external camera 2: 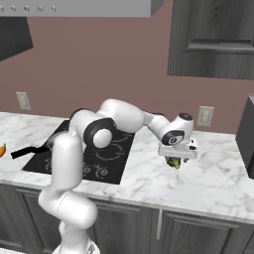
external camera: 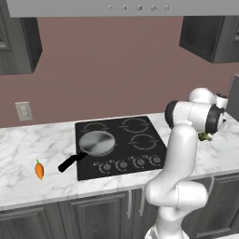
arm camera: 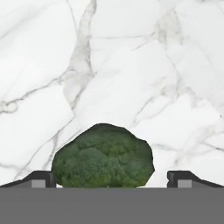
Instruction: Put the carrot and broccoli in the pan. Then turn on the front left burner and set the heat to medium.
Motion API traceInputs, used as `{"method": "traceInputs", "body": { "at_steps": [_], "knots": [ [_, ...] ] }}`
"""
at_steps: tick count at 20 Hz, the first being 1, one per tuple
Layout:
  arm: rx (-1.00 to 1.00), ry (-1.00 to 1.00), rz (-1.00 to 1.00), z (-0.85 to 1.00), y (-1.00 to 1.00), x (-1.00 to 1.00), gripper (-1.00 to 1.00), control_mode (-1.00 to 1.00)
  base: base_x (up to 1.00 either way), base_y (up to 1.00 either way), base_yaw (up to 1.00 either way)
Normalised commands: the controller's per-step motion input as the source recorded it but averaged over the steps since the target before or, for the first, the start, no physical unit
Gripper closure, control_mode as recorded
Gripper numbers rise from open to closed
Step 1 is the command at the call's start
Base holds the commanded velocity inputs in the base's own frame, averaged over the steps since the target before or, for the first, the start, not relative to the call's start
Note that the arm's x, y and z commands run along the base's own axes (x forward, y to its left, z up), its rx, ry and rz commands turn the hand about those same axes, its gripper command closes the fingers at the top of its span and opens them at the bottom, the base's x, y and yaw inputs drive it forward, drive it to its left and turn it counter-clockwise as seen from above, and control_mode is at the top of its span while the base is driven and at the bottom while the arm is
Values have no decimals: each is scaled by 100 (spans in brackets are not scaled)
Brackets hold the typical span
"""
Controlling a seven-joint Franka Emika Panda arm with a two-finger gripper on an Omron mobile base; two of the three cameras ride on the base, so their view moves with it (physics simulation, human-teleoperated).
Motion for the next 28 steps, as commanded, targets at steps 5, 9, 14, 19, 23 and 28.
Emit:
{"method": "traceInputs", "body": {
  "at_steps": [5, 9, 14, 19, 23, 28],
  "knots": [
    [2, 0, 0, -40, 0, 0, -100, -100, 0, 0, 0],
    [2, 0, 0, -49, 0, 0, -100, -100, 0, 0, 0],
    [1, 1, 0, -56, 1, 0, -100, -100, 0, 0, 0],
    [2, 5, 0, -33, 0, 0, -100, -100, 0, 0, 0],
    [0, 0, 0, 0, 0, 0, 100, -100, 0, 0, 0],
    [0, -1, 0, 0, 1, -10, 100, -100, 0, 0, 0]
  ]
}}
